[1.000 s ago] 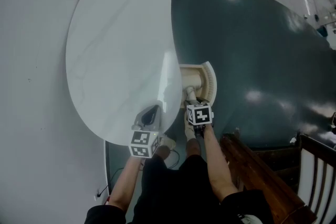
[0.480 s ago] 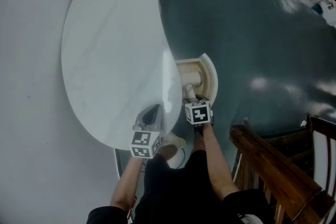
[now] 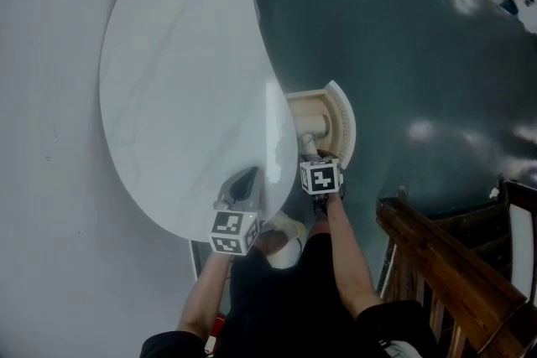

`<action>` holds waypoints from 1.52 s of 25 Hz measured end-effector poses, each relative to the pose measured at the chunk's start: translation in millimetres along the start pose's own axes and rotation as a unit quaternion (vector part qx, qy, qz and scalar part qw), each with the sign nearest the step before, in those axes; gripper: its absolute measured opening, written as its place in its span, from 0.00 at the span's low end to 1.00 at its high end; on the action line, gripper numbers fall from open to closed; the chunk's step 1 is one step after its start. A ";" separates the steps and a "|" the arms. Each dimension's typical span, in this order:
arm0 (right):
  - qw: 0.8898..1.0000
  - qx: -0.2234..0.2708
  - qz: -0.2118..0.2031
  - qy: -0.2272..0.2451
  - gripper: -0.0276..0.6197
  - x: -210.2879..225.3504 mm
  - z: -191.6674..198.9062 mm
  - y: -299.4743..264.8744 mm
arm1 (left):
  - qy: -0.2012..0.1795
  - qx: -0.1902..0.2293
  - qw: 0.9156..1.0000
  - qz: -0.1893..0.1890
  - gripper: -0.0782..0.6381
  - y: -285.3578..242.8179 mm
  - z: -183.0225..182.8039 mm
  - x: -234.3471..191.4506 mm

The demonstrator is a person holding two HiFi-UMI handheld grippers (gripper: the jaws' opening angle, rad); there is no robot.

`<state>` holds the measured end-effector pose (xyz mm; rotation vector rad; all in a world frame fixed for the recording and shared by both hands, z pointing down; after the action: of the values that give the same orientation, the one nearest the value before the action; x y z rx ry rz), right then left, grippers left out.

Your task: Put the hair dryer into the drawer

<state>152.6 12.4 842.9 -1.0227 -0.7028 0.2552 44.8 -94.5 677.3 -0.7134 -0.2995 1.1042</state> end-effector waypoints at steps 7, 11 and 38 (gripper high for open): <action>1.000 -0.004 0.006 -0.010 0.38 7.8 -5.4 -5.4 | 0.005 0.000 1.000 0.000 0.12 -1.4 0.6 2.3; 1.000 -0.009 0.004 -0.022 0.39 9.8 -7.9 -6.1 | 0.007 -0.004 1.000 -0.002 0.12 -1.7 -0.2 2.7; 1.000 0.011 -0.013 0.000 0.42 -1.2 -12.4 7.4 | 0.007 0.000 1.000 -0.019 0.12 2.8 -7.6 14.1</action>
<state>160.6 7.0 832.1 -0.9912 -0.7116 0.2398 53.2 -84.0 668.2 -0.7125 -0.2993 1.0629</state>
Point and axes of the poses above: the fingertips, and each gripper's own axes: y backward along the fingers, x to its right, z out of its underside, the point moved 2 cm from there along y, backward along the fingers, and after that the axes turned 11 degrees about -z, right-handed, at the moved point
